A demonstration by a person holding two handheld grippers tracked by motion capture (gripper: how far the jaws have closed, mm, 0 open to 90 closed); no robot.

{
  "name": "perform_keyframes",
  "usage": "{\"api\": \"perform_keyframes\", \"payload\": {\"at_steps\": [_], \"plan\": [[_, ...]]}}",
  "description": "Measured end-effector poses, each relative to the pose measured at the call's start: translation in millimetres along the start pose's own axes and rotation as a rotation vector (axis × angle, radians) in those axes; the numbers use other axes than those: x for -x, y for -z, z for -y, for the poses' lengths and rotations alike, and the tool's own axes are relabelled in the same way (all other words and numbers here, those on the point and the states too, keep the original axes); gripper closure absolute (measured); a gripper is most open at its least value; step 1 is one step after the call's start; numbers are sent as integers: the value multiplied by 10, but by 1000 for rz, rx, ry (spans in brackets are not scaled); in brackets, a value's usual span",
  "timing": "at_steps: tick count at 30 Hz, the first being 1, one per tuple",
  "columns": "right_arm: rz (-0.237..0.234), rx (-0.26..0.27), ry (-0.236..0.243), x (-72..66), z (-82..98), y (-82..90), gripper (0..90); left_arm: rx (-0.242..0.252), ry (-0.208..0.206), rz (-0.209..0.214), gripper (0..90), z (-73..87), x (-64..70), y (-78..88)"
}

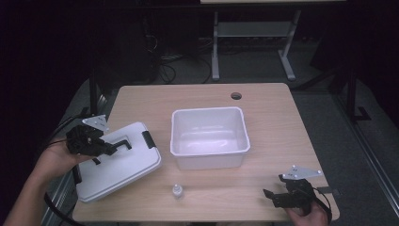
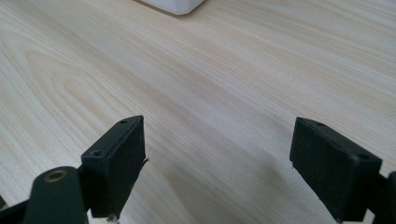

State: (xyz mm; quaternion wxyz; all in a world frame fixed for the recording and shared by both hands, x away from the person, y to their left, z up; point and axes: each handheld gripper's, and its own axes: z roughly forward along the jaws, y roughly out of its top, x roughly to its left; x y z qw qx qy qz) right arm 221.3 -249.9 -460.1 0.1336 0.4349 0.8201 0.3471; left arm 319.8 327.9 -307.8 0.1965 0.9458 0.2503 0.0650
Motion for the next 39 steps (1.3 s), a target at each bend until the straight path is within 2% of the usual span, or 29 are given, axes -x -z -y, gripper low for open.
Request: {"api": "perform_keyframes", "payload": {"at_steps": [18, 26, 39], "plan": [[4, 0, 3, 2, 4, 5, 177, -29, 40, 8, 841, 219, -16, -411], [7, -1, 5, -5, 3, 5, 176, -36, 48, -5, 841, 277, -32, -513], [9, -7, 5, -14, 5, 9, 177, -50, 62, 15, 840, 344, -55, -711]]}}
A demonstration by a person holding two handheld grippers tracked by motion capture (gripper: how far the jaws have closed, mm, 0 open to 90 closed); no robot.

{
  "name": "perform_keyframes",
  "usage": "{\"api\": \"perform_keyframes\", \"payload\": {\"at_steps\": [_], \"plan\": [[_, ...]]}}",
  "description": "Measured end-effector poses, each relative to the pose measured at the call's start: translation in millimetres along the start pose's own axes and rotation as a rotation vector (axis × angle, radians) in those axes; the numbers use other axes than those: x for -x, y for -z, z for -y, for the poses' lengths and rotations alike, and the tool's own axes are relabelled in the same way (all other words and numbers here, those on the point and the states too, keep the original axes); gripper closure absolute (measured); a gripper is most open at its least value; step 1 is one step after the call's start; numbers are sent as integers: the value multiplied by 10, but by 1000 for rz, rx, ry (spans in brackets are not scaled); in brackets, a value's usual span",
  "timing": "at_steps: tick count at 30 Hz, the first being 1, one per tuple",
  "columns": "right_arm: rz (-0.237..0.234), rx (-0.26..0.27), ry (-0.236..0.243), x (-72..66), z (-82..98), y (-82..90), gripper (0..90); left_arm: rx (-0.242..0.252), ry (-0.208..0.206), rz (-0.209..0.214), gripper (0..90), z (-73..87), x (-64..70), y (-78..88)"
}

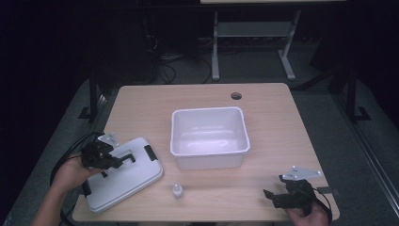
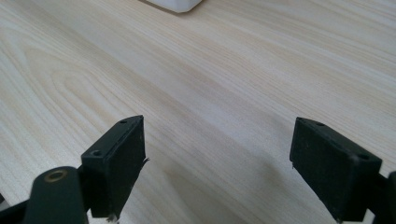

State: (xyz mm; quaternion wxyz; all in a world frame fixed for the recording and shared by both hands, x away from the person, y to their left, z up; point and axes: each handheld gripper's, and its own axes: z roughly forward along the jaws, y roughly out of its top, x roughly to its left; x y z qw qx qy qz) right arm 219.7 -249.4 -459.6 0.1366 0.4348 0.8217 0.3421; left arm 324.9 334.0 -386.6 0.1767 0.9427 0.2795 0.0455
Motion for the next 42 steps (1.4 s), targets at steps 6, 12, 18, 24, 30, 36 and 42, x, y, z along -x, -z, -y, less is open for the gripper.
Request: {"api": "perform_keyframes", "payload": {"at_steps": [6, 12, 18, 24, 30, 36, 42], "plan": [[-2, 0, 1, -5, -3, -4, 177, 0, 9, 7, 839, 26, -16, -60], [-3, -6, 3, -6, -4, -15, 177, 5, 7, 8, 835, 51, -10, -60], [-4, -9, 6, -14, -7, -24, 177, 14, 10, 8, 718, 64, 24, -14], [-5, -14, 7, -18, -7, -31, 177, 26, 12, -18, 591, 67, 91, 37], [-7, -14, 10, -21, -9, -40, 177, 29, 9, -44, 511, 35, 102, 142], [-9, -15, 10, -19, -9, -45, 177, 55, -6, -64, 482, -34, 167, 245], [-8, -14, 11, -20, -10, -41, 177, 66, -35, -73, 477, -122, 252, 298]]}}
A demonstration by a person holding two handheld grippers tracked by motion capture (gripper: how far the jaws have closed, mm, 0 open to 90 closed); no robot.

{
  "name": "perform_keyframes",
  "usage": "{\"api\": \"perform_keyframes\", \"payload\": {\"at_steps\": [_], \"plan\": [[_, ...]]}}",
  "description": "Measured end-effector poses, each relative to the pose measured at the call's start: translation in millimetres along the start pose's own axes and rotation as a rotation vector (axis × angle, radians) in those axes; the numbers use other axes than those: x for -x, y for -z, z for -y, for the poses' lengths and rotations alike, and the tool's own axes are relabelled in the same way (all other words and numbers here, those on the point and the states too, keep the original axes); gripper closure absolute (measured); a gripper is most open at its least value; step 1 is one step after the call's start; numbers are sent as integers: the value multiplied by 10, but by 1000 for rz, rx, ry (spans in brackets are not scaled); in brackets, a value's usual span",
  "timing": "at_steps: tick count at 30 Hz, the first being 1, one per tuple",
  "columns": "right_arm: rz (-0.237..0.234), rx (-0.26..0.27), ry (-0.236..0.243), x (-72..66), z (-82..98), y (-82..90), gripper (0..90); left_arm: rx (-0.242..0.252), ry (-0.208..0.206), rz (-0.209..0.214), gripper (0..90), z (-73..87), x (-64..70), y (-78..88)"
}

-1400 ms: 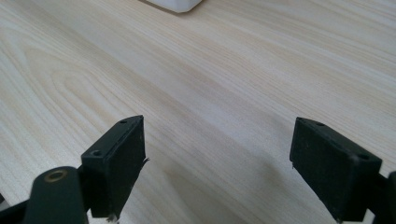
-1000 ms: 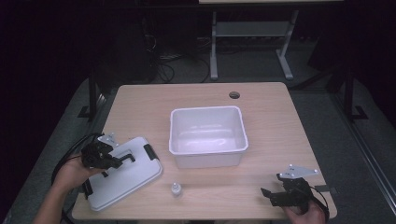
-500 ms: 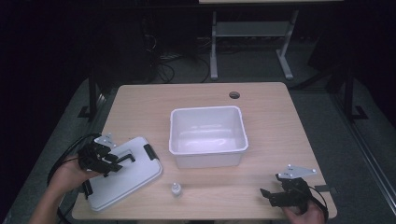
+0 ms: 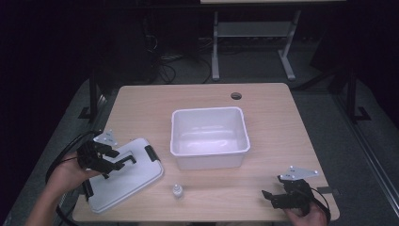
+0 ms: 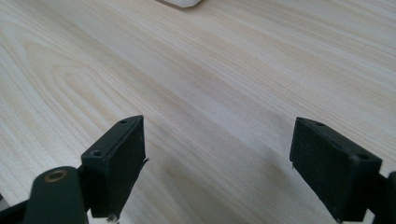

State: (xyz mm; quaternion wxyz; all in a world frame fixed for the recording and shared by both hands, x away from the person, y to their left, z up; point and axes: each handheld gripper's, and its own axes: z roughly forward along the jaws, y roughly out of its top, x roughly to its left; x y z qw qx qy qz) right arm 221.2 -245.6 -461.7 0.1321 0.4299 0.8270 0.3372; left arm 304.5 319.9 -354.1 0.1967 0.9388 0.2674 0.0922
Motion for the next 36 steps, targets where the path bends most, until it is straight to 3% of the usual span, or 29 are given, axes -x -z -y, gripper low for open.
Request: {"api": "perform_keyframes", "payload": {"at_steps": [7, 27, 36], "plan": [[0, -1, 1, -2, 0, 4, 177, 2, -14, 24, 463, -79, 101, -14], [0, 3, 4, -11, -3, 7, 177, 5, -133, 85, 412, -319, 522, -185], [0, 3, 5, -14, -2, 12, 177, 10, -157, 116, 400, -414, 659, -295]]}}
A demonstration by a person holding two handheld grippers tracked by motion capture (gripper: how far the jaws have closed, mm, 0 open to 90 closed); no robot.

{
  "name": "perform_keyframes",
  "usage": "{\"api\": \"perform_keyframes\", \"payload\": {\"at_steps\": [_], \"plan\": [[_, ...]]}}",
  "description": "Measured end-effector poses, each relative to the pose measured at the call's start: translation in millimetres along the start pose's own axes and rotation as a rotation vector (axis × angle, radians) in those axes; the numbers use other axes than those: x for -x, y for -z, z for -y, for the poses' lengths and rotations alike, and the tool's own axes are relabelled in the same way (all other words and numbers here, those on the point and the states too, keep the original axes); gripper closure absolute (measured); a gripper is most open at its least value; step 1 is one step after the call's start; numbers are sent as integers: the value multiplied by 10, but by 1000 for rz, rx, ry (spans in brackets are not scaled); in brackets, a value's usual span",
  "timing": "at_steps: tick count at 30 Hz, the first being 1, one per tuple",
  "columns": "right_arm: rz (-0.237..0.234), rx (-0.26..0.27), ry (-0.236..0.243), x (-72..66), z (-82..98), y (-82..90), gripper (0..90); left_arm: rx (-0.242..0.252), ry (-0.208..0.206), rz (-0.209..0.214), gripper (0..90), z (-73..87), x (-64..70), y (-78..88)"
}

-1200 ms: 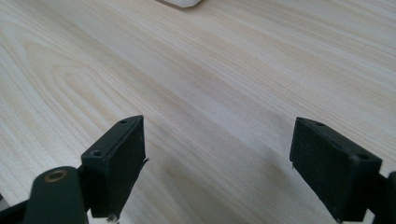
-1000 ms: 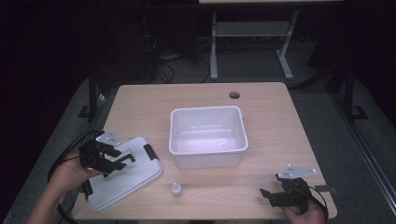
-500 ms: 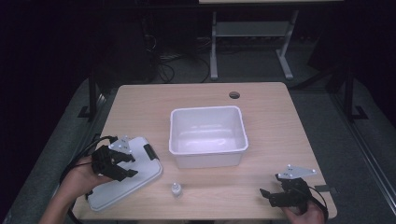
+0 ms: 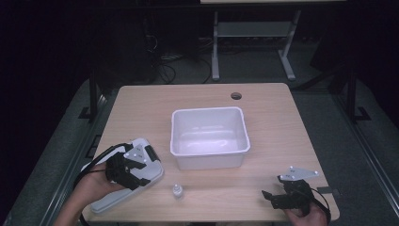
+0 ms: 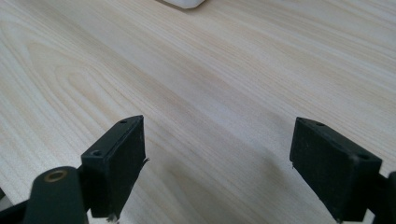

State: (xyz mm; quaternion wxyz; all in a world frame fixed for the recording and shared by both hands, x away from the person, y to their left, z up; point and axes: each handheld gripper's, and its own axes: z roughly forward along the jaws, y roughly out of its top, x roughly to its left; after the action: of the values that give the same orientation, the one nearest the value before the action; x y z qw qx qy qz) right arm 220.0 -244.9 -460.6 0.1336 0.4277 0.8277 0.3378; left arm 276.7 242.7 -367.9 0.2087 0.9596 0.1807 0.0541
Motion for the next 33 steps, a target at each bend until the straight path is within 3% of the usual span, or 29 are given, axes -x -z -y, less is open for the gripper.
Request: {"api": "perform_keyframes", "payload": {"at_steps": [24, 33], "plan": [[-1, -5, 2, -5, -3, -1, 177, -9, -84, 36, 376, -244, 251, -198], [-1, -7, 4, -13, -7, -10, 177, -17, -98, 51, 370, -294, 328, -270]]}}
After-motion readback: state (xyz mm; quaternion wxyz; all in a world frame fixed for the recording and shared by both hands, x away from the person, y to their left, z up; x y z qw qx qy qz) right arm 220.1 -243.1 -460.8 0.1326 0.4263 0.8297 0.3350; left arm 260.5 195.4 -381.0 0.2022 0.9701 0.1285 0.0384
